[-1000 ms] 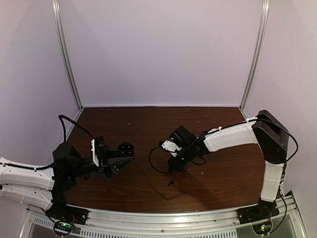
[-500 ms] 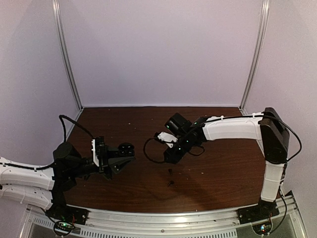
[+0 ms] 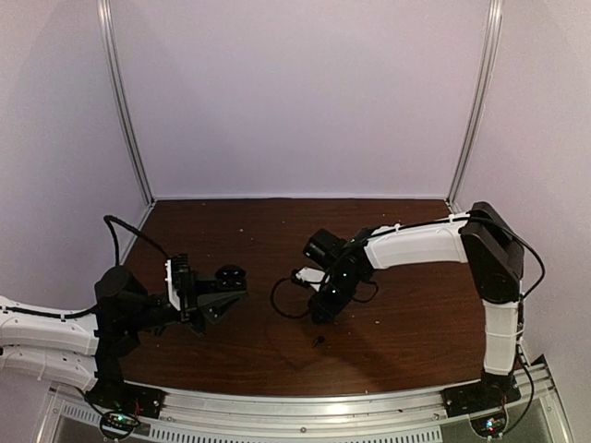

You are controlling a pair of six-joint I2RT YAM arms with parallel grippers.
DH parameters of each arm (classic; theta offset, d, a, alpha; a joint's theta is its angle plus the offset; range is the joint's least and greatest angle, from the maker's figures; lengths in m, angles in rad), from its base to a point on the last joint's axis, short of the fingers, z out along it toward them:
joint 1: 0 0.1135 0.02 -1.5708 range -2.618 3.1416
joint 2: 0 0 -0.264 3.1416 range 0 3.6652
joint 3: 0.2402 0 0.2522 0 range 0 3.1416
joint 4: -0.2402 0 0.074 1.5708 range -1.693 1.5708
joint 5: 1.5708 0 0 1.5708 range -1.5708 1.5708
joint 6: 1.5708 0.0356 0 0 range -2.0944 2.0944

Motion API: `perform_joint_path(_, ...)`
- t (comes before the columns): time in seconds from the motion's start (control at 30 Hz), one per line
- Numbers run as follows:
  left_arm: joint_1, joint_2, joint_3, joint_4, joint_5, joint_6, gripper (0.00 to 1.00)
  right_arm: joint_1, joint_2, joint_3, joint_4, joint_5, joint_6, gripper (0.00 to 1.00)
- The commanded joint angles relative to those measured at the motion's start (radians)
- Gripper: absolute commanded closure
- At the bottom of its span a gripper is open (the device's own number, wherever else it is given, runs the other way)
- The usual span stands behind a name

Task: Insert the wireless bluetooth earbuds into the charging case
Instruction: Pick up the left earbud from the center of the board.

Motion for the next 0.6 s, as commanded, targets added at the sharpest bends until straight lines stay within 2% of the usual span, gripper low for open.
perform_joint_path(0.0, 0.007, -0.015, -0.013, 0.038, -0.015, -0.012, 0.85, 0.008, 0.048, 0.007, -0.001, -0.052, -0.002, 0.55)
perform_joint_path(0.2, 0.008, -0.016, -0.015, 0.039, -0.016, -0.008, 0.85, 0.043, 0.077, 0.032, -0.032, -0.058, -0.062, 0.64)
perform_joint_path(0.47, 0.008, -0.012, -0.014, 0.039, -0.016, -0.006, 0.85, 0.070, 0.065, 0.010, -0.060, 0.062, -0.061, 0.79)
perform_joint_path(0.57, 0.007, -0.012, -0.014, 0.039, -0.014, -0.006, 0.85, 0.092, 0.060, 0.004, -0.080, 0.099, -0.068, 0.82)
